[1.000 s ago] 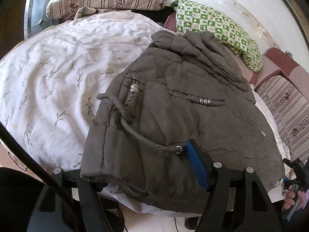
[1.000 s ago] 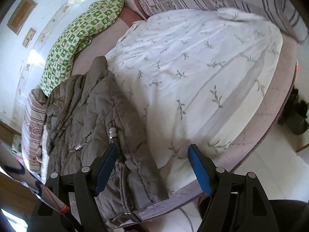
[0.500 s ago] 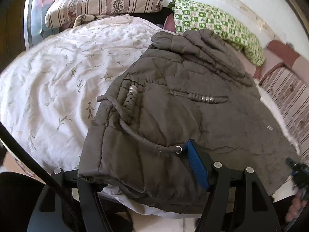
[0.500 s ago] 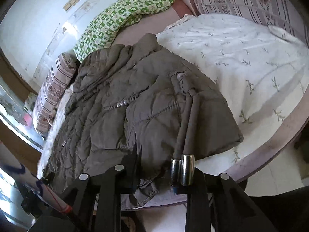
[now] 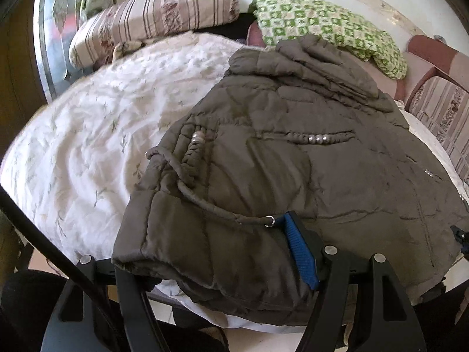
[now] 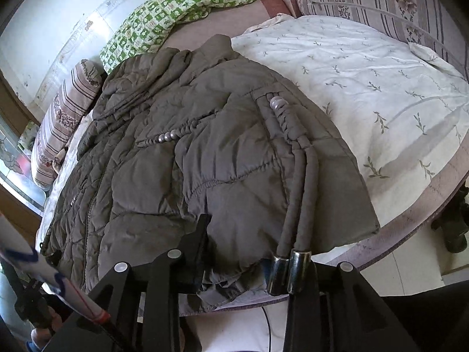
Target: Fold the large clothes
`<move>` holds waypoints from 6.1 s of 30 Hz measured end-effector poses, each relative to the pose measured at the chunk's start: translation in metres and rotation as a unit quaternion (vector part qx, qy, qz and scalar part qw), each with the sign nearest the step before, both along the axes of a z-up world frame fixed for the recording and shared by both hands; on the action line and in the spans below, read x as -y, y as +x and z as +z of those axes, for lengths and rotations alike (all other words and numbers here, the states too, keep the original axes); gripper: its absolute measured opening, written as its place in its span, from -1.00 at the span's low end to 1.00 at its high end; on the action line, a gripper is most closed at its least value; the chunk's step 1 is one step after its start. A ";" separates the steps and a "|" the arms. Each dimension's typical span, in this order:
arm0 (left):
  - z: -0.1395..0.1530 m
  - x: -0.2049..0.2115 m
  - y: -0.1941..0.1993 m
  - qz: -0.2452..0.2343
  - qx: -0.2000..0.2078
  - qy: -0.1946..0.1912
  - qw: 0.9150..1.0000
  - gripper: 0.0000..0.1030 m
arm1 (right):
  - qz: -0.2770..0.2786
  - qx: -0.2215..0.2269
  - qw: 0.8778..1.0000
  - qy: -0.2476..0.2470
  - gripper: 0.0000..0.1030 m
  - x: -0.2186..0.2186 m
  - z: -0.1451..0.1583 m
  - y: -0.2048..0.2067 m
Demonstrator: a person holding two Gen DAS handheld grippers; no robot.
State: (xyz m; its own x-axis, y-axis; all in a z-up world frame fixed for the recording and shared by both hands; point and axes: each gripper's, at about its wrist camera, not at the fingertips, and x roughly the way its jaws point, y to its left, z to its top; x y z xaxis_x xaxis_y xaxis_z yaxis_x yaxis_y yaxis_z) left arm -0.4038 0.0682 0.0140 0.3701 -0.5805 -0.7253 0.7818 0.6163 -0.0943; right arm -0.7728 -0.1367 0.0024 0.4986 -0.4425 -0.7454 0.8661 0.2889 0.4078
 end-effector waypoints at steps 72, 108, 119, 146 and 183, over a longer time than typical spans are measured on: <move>0.003 0.013 -0.036 -0.011 0.112 0.054 0.992 -0.11 | 0.009 -0.039 0.998 -0.040 -0.47 -0.008 0.009 0.012; 0.030 -0.003 -0.040 -0.010 0.111 0.029 0.993 -0.47 | 0.009 0.008 0.995 -0.096 -0.64 -0.025 0.043 -0.003; 0.060 -0.011 -0.035 -0.015 0.114 0.001 0.993 -0.48 | 0.021 0.041 0.991 -0.128 -0.70 -0.028 0.075 -0.010; 0.213 0.176 0.085 -0.039 0.113 -0.072 0.990 -0.33 | 0.020 0.065 0.977 -0.200 -0.72 0.177 0.219 0.100; 0.068 0.204 0.301 -0.127 -0.199 -0.066 0.969 0.68 | 0.197 -0.009 0.979 -0.048 0.38 0.414 0.080 0.204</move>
State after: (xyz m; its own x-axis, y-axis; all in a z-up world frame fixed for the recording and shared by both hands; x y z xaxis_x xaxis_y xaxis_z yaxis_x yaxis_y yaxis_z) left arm -0.1032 -0.1358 0.0818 -0.0912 -0.7141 -0.6940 0.7926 0.3698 -0.4847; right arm -0.5692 -0.5511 0.0824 0.6316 -0.2881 -0.7198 0.6870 0.6382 0.3475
